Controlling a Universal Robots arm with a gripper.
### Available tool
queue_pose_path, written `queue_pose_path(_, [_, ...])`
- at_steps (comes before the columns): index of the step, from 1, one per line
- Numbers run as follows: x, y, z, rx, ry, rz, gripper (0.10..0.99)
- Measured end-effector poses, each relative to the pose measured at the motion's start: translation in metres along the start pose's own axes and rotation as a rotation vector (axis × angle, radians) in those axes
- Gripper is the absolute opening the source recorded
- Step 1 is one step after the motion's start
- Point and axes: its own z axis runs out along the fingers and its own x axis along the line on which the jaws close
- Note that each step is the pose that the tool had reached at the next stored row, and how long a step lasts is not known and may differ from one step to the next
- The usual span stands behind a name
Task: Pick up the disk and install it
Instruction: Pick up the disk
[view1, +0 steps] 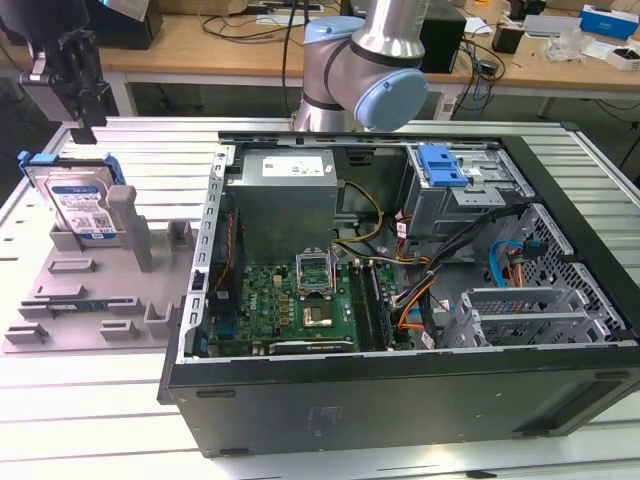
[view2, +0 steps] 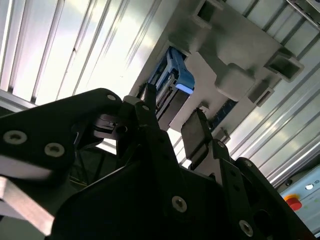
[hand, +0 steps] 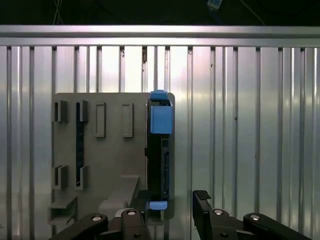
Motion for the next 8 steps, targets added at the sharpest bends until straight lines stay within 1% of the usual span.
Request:
queue_pose_path(1, [0.0,0.0004,0.0002,0.0,0.0001,-0.007,0.482])
queue_pose_path(2, [-0.0001,0.0041,0.0008,0.002,0.0002,-0.01,0.482])
queue_pose_path(5, [-0.0004,0.0193,0.0028,0.01,0.0002,-0.01,0.482])
queue_pose_path(8, [-0.0004,0.0306,0.0034,0.01,0.0004,-0.01,0.482])
